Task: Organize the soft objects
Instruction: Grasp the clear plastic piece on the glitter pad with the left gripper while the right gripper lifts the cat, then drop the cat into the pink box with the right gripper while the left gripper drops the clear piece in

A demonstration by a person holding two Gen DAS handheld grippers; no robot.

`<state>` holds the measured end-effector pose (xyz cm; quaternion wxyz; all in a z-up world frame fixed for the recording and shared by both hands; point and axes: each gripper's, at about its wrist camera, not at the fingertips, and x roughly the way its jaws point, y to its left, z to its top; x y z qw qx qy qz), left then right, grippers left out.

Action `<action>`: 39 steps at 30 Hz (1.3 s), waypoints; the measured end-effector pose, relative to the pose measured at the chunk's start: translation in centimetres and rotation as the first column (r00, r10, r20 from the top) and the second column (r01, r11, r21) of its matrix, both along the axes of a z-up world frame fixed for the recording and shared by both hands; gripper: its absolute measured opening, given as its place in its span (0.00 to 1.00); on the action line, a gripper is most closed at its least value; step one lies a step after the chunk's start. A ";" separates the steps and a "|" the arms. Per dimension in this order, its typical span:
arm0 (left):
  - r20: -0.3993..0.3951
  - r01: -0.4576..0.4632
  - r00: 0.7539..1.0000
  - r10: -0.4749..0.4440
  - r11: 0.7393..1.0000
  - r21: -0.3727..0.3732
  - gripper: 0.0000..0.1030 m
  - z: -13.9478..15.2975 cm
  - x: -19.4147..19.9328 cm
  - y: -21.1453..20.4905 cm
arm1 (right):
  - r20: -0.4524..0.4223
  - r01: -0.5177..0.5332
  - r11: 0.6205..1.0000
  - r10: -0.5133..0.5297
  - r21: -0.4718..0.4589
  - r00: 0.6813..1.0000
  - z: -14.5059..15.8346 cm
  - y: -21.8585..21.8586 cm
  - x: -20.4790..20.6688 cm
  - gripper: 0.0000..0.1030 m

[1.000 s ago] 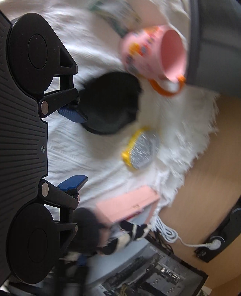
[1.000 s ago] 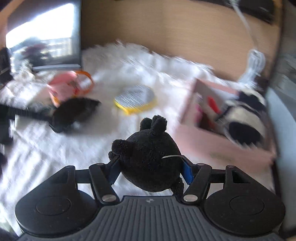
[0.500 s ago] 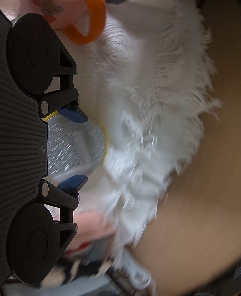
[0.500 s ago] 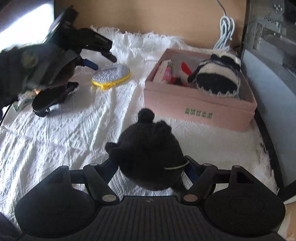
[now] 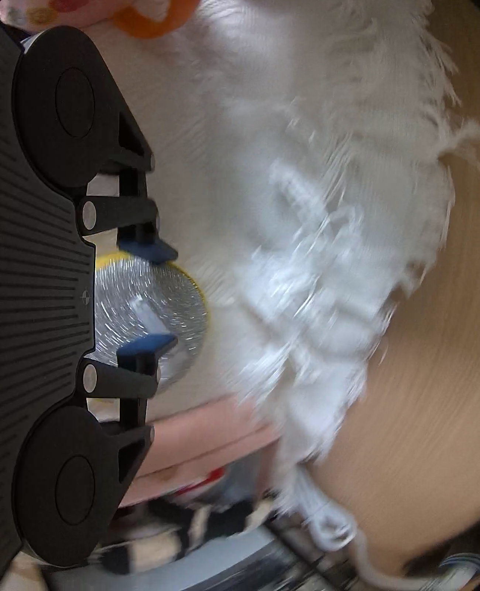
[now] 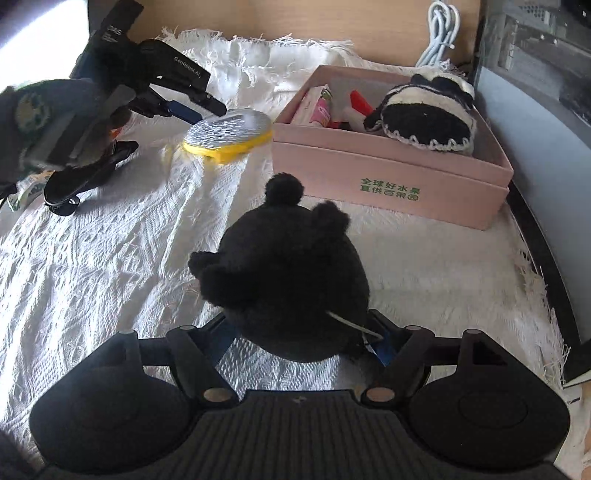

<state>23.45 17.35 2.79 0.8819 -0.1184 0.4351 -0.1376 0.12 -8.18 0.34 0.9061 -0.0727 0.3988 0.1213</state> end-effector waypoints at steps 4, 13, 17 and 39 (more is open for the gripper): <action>0.043 0.086 0.995 -0.092 0.990 0.115 0.17 0.6 -3.1 -2.1 | 0.005 -0.010 1.000 0.010 -0.012 1.000 0.1 0.3 0.0 0.74; 0.075 0.271 0.954 -0.291 0.941 0.203 0.18 1.9 -8.4 -4.1 | 0.016 -0.005 1.000 0.006 -0.026 1.000 0.0 -0.2 -0.5 0.74; 0.147 0.250 0.945 -0.292 0.934 0.254 0.18 3.3 -7.2 -4.3 | 0.021 0.002 1.000 -0.002 -0.018 1.000 -0.1 -0.4 -0.8 0.74; 0.044 0.252 0.960 -0.278 0.918 0.306 0.16 0.7 -0.3 -5.8 | 0.057 0.023 1.000 -0.023 0.010 0.998 -0.2 -1.4 -1.9 0.79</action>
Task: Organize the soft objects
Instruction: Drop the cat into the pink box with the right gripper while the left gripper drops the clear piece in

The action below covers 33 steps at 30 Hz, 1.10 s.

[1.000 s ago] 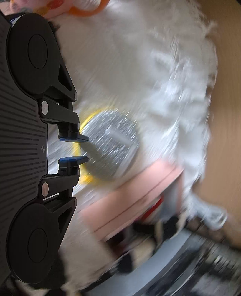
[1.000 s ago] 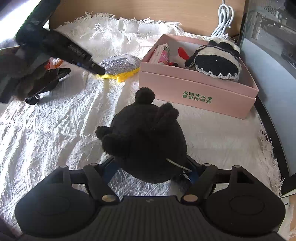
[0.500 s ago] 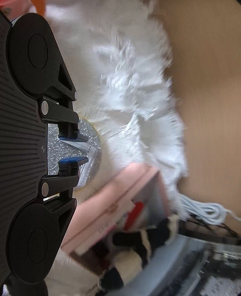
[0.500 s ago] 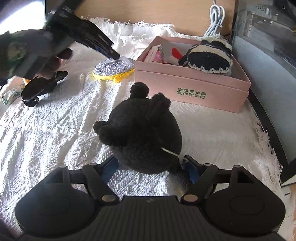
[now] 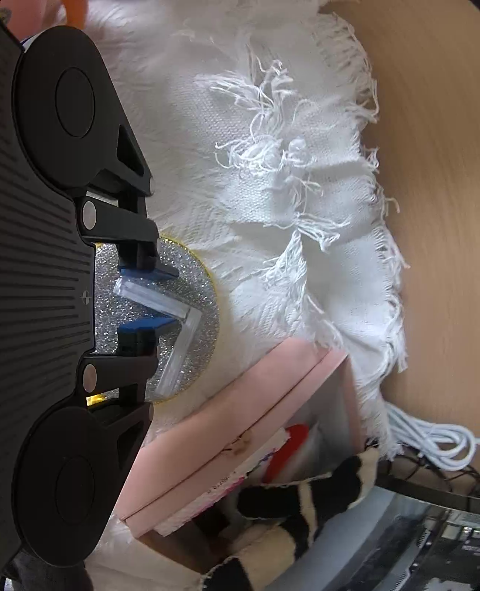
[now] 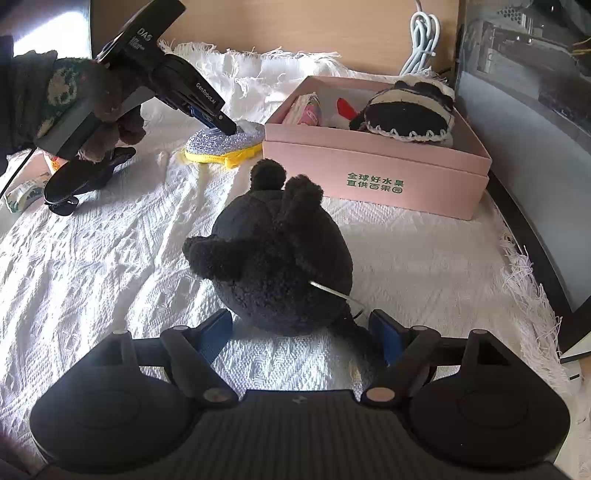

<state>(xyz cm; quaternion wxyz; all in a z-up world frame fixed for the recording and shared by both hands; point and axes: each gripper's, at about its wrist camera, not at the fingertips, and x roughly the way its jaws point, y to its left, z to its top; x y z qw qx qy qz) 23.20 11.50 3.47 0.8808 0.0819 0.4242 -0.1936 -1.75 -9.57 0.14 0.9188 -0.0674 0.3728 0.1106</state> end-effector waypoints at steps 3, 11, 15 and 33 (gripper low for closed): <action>0.033 -0.004 0.999 0.005 1.000 -0.029 0.15 -0.2 -1.8 0.4 | 0.007 0.007 1.000 -0.007 -0.005 1.000 0.8 -0.5 -0.1 0.79; 0.046 -0.031 0.998 0.040 0.984 -0.175 0.15 0.5 -10.6 2.3 | 0.089 -0.029 0.999 0.033 -0.040 0.995 4.0 -1.1 -0.1 0.79; 0.037 -0.060 0.997 0.072 0.967 -0.248 0.15 0.9 -15.9 3.2 | 0.117 -0.088 0.992 0.098 -0.093 0.988 4.6 0.0 0.3 0.79; -0.001 -0.064 0.998 0.066 0.958 -0.280 0.15 0.7 -27.2 1.9 | 0.042 -0.075 0.997 0.074 0.016 0.996 2.8 -0.1 5.1 0.74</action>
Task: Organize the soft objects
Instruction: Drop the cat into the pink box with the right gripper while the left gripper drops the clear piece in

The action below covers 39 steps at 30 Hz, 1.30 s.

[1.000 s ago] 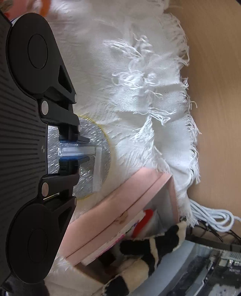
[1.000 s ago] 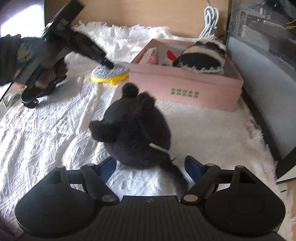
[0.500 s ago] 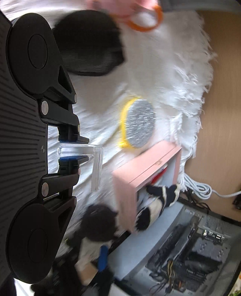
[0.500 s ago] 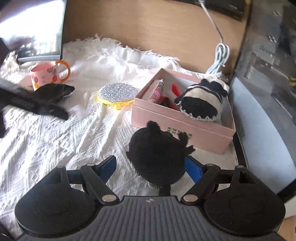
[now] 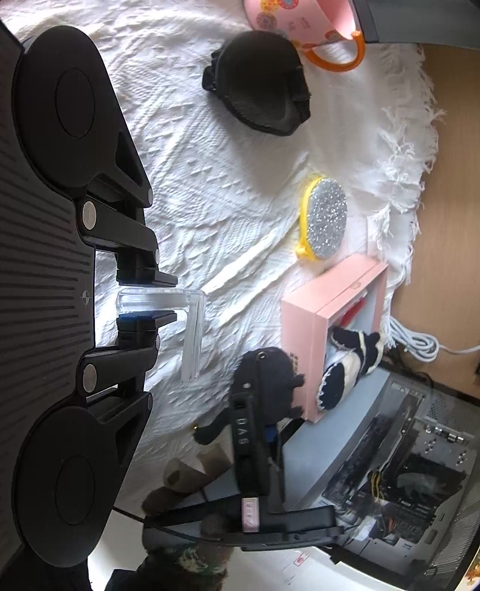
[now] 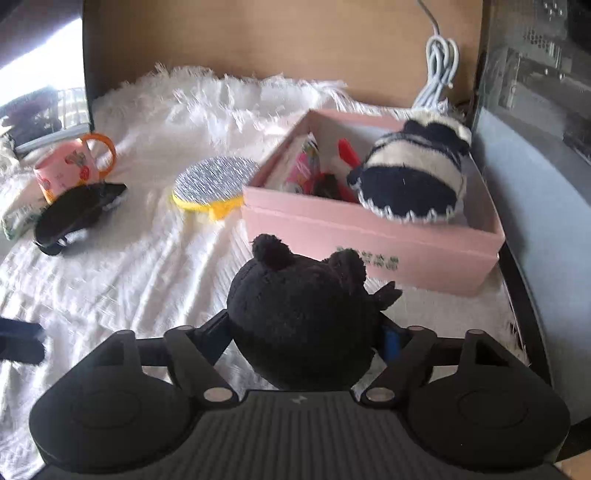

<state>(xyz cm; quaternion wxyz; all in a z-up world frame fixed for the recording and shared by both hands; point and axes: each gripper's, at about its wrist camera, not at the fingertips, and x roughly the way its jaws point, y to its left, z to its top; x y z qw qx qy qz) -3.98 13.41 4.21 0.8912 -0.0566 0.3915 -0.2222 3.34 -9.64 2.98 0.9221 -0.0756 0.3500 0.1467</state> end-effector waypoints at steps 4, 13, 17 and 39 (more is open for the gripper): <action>0.011 0.013 1.000 -0.013 1.000 -0.014 0.15 0.5 0.2 -0.2 | 0.041 -0.010 1.000 0.009 0.029 0.999 2.8 -0.6 -2.2 0.73; 0.228 0.081 0.971 -0.074 0.996 -0.025 0.15 6.9 8.2 -3.6 | 0.189 0.107 0.993 -0.097 -0.046 0.977 7.4 -4.1 -7.8 0.73; 0.333 0.092 0.940 -0.073 0.995 -0.040 0.17 9.3 13.8 -7.3 | 0.198 0.159 0.986 -0.148 -0.044 0.969 7.3 -4.8 -8.7 0.73; -0.078 -0.194 0.979 0.188 0.978 -0.082 0.18 1.2 6.3 -0.6 | 0.146 0.084 0.994 -0.093 0.071 0.985 13.5 -1.2 8.2 0.73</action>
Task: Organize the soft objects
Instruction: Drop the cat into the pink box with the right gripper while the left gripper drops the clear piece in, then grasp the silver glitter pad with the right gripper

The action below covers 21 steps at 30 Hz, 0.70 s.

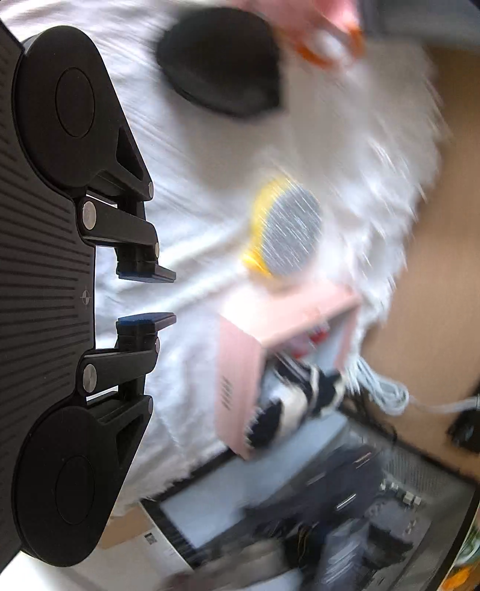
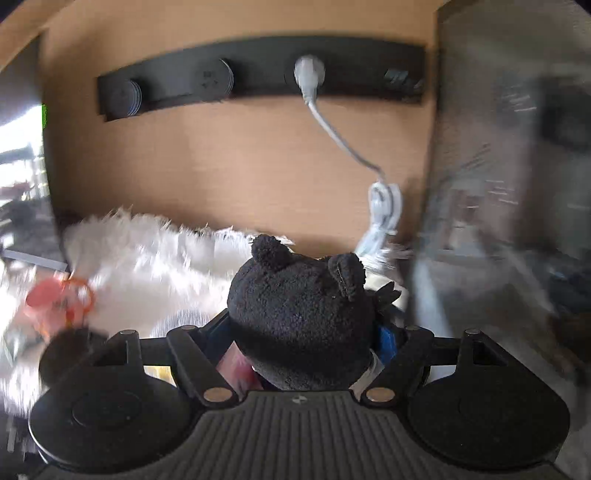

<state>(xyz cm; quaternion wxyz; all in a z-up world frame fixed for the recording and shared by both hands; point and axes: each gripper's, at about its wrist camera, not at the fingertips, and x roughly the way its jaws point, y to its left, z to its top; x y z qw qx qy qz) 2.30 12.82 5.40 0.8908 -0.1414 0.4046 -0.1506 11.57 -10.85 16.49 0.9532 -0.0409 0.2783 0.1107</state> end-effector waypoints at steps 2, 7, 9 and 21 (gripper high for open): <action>-0.031 -0.053 0.998 0.053 0.998 -0.016 0.18 -0.6 -1.2 1.7 | -0.074 0.025 0.998 -0.021 0.052 0.997 -1.0 1.1 4.8 0.73; -0.061 -0.193 0.980 0.191 0.981 -0.015 0.18 -1.1 -3.5 5.4 | -0.209 0.112 0.993 -0.117 -0.035 0.971 -5.9 4.1 14.6 0.73; -0.067 -0.236 0.970 0.235 0.972 -0.014 0.18 -1.2 -4.7 6.5 | -0.304 0.110 0.991 -0.127 -0.071 0.944 -8.5 4.6 17.1 0.74; -0.135 -0.387 0.914 0.383 0.922 -0.003 0.18 -3.1 -8.0 10.2 | -0.162 0.078 0.995 -0.067 0.068 0.985 -6.7 2.6 12.3 0.81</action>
